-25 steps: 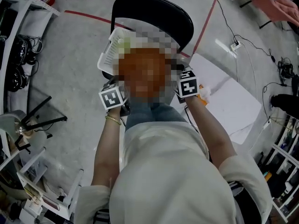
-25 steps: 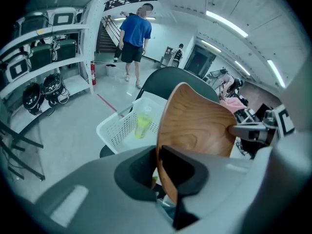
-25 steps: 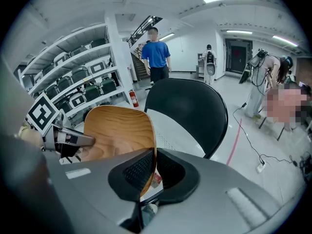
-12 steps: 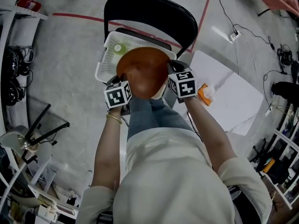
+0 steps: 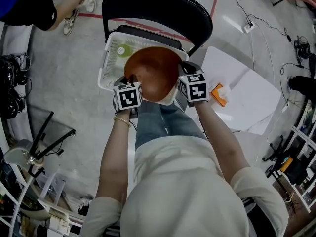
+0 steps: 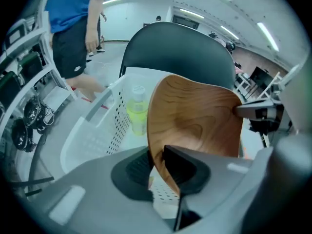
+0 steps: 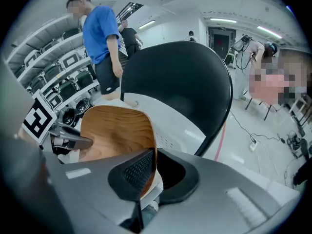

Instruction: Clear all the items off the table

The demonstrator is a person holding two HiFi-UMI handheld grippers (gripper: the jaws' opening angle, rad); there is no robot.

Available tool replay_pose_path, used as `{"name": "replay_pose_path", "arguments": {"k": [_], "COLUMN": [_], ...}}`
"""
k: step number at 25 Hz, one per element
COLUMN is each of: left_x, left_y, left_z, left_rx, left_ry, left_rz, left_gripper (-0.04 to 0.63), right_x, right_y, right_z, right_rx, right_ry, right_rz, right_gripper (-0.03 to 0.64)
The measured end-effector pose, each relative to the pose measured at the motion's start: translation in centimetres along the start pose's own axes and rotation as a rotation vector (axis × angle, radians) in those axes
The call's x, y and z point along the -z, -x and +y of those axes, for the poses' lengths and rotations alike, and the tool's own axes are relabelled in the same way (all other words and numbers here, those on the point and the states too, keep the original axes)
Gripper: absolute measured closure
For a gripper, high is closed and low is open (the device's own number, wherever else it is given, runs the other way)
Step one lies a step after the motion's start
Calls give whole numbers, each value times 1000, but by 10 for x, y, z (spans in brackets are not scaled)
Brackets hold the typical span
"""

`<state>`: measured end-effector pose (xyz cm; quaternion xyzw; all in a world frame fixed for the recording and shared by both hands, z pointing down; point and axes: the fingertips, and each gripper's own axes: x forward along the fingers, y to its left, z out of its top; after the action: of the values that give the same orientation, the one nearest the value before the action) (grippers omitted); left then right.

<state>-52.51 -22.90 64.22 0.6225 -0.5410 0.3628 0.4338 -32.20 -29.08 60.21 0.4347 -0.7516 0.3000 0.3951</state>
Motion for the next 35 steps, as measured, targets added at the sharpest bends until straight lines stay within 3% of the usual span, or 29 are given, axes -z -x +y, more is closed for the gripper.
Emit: {"name": "replay_pose_path", "arguments": {"k": [5, 12, 16, 23, 30, 35], "left_x": [0, 3, 2, 0, 0, -2], "left_y": [-11, -14, -15, -10, -8, 1], "left_z": [-1, -5, -7, -10, -13, -19], "left_rx": [-12, -25, -19, -25, -16, -22], "left_ry": [-73, -78, -62, -109, -83, -93], "left_rz": [36, 66, 54, 12, 0, -20], "left_gripper": [477, 440, 380, 373, 373, 428], "right_x": [6, 15, 12, 15, 18, 18], "right_y": [-11, -21, -22, -17, -11, -1], "right_z": [-1, -5, -1, 2, 6, 8], "right_rx": [13, 27, -5, -11, -21, -29], "right_ry": [-1, -26, -33, -29, -28, -23], "right_rz": [29, 51, 32, 26, 15, -1], "right_gripper": [598, 597, 506, 508, 512, 519]}}
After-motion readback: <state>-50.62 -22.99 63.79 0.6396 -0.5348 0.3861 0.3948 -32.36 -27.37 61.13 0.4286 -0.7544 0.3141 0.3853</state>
